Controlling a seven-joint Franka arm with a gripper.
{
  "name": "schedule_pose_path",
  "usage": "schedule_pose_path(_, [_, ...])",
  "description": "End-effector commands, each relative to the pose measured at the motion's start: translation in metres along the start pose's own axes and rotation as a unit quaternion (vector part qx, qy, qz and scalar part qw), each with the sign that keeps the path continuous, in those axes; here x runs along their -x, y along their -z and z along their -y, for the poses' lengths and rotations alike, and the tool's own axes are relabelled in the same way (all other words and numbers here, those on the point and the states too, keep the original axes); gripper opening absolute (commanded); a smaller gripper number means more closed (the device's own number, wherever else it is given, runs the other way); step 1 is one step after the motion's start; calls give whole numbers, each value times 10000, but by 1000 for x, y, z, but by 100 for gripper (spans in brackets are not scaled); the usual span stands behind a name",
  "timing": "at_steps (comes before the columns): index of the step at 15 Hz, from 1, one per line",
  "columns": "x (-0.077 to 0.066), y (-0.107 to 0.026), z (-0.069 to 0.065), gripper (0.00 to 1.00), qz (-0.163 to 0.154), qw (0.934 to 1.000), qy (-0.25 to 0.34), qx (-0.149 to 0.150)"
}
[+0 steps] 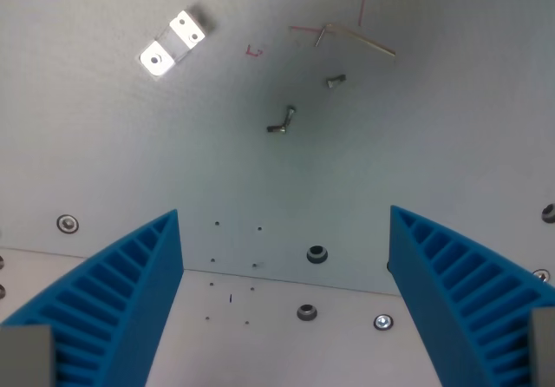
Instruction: Rotate around gripper negative z
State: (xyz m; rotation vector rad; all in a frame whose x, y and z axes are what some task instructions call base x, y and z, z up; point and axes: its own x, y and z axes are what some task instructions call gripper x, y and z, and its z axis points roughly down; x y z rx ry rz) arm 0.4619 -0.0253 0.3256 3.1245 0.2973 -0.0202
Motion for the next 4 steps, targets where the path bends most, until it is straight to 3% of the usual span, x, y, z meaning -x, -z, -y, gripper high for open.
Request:
schedule_pose_path(1, [0, 3, 0, 100, -30, 9963, 855, 8])
schedule_pose_path(4, [0, 3, 0, 100, -30, 9944, 1054, 8])
